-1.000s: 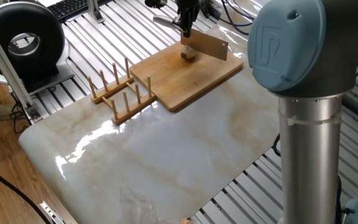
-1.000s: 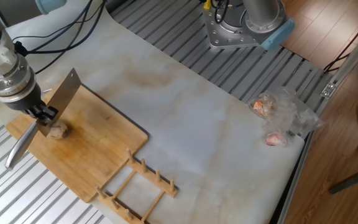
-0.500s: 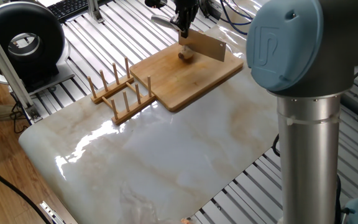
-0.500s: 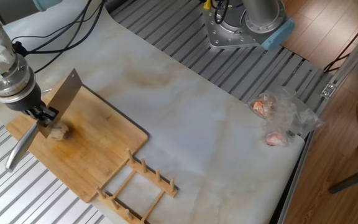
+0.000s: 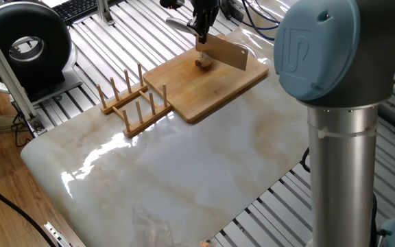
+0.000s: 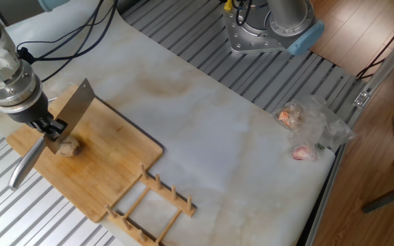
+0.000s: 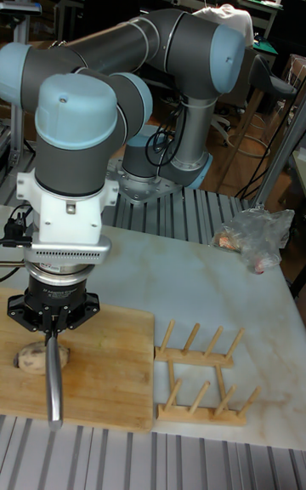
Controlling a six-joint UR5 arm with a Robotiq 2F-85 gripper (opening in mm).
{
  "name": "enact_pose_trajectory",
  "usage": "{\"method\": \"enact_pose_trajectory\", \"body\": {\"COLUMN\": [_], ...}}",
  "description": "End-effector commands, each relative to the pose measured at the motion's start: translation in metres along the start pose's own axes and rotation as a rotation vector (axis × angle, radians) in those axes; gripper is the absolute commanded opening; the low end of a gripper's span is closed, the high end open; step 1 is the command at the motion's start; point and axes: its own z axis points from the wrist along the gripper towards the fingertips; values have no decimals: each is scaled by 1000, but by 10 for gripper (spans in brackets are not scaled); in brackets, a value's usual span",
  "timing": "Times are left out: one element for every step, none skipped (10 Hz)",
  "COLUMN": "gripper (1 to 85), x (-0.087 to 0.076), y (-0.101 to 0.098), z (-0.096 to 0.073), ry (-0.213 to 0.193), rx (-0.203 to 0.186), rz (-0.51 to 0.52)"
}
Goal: Slice the lotus root
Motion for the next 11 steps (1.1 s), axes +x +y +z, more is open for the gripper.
{"method": "enact_pose_trajectory", "body": {"gripper": [13, 13, 13, 13, 13, 13, 13, 13, 13, 13, 13], "x": [-2, -2, -2, -2, -2, -3, -3, -4, -4, -5, -5], "y": [-1, -1, -1, -1, 0, 0, 0, 1, 1, 2, 2], "z": [0, -1, -2, -2, -2, -2, -2, -2, -2, -1, 0], "ry": [-5, -5, -4, -3, -1, 0, 2, 1, 1, 1, 1], "rx": [0, 0, 0, 0, -2, -3, -3, -4, -4, -6, -6], "rz": [1, 3, 3, 4, 6, 7, 9, 9, 9, 9, 9]}}
